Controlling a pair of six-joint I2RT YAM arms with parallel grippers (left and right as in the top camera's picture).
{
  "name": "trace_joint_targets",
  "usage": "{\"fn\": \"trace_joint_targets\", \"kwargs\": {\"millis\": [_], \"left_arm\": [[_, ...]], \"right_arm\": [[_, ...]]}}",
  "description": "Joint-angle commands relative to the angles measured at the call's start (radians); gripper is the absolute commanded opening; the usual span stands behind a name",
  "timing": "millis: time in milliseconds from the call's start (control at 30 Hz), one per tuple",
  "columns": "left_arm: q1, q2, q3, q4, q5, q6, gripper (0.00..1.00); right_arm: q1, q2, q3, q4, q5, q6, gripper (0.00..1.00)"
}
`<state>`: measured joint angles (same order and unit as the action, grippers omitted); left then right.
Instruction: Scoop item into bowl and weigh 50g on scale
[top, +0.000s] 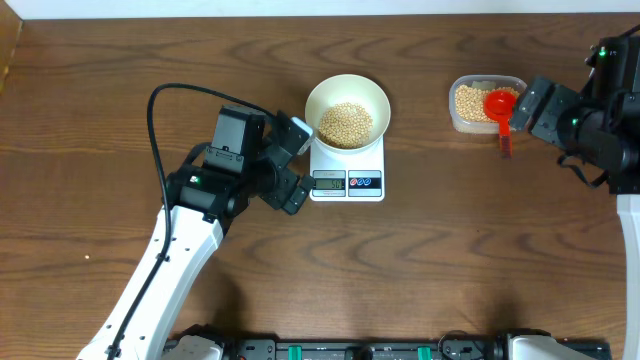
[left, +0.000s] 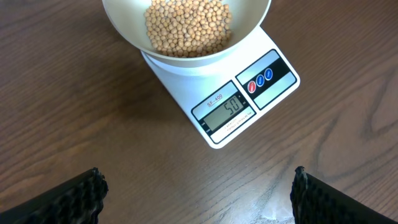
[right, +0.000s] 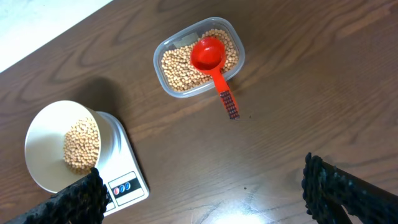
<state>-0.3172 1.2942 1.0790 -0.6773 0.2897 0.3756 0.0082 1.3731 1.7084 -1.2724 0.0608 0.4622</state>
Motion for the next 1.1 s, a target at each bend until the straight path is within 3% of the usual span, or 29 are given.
{"fn": "trace_joint_targets", "kwargs": {"millis": [0,533,1067], "left_arm": [[0.001,0.008,0.005,-0.003,0.015,0.016,0.96],[0.001,0.008,0.005,-0.003,0.015,0.016,0.97],[0.001,0.008,0.005,-0.003,0.015,0.016,0.96]], "right_arm": [[0.006,-0.014,-0.003,-0.003,0.015,-0.007,0.99],[0.006,-0.014,-0.003,-0.102,0.017,-0.009,0.99],[0.005,-0.016,-0.003,-0.043,0.106,-0.125,0.99]]}}
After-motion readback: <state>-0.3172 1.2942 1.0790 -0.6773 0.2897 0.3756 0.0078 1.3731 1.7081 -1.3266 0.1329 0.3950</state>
